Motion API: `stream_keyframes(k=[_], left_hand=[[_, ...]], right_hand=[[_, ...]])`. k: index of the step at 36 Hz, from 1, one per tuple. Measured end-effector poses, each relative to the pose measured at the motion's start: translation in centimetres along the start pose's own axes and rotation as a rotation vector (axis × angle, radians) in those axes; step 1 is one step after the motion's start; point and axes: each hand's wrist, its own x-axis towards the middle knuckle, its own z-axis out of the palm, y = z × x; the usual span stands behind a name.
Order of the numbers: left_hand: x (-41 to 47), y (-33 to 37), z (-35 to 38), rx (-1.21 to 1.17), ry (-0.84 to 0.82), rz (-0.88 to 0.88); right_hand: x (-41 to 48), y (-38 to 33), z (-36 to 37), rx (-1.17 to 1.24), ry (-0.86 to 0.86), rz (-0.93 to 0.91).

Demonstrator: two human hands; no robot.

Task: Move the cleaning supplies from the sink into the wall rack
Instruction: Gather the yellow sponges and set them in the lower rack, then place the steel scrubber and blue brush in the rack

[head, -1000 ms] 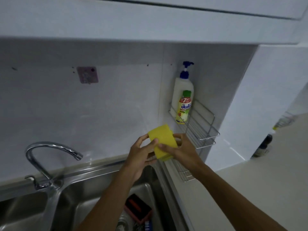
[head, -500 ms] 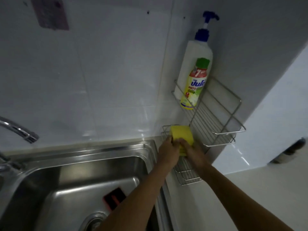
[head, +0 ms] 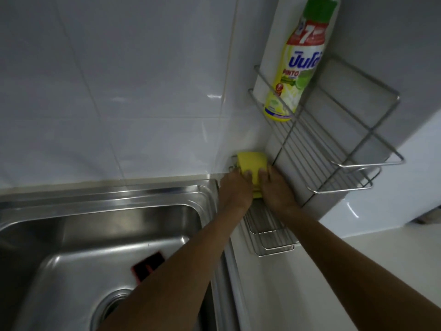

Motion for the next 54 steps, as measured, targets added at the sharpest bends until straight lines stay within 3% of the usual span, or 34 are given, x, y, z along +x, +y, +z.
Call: stream_keyframes(k=[4,9,15,19,24,26,29,32,38,43,47,51,54], left_hand=[[-0.1,0.3,-0.1,-0.025,0.019,-0.004],[-0.1,0.6,-0.8,-0.087,0.037,0.045],[0.6,0.8,-1.6,0.012,-0.108,0.027],[0.7,0.3,-2.5,0.083,-0.194,0.053],[-0.4,-0.1,-5.0,0.065,-0.242,0.046],[-0.8,-0.4,-6.3,0.037,-0.236,0.019],[-1.5,-1.0,-8.6,0.047,-0.211,0.014],[-2.7,-2.3,-11.4,0.088,-0.201,0.002],[-5.7,-8.0,-18.2,0.304,-0.166,0.005],[-10.8,-13.2,-24.7,0.276,-0.142,-0.174],[-15.3,-18.3,-26.2,0.263,-0.113,-0.310],[-18.8,-22.9,-23.4,0.301,-0.337,-0.454],[-20.7,-25.1,-20.2,0.369,-0.540,-0.450]], right_hand=[[-0.2,-0.2,0.1,-0.120,0.114,-0.036],[0.3,-0.3,0.1,-0.035,0.184,-0.081],[1.0,-1.5,0.8,-0.203,0.161,-0.033],[0.7,-1.8,0.3,-0.417,0.157,-0.049],[-0.9,-2.4,-0.4,-0.939,0.208,-0.122],[-1.6,-3.1,-0.9,-0.888,0.190,-0.219],[-2.4,-3.6,-1.4,-0.735,0.381,-0.245],[-4.0,-3.7,-1.0,-0.766,0.367,-0.273],[-9.6,-6.1,2.0,-0.586,0.404,-0.434],[-15.5,-8.8,6.9,-0.485,0.238,-0.452],[-19.8,-7.2,11.9,-0.426,-0.075,-0.211],[-23.6,-2.5,17.4,-0.466,-0.544,0.176],[-25.4,0.1,19.9,-0.513,-0.751,0.256]])
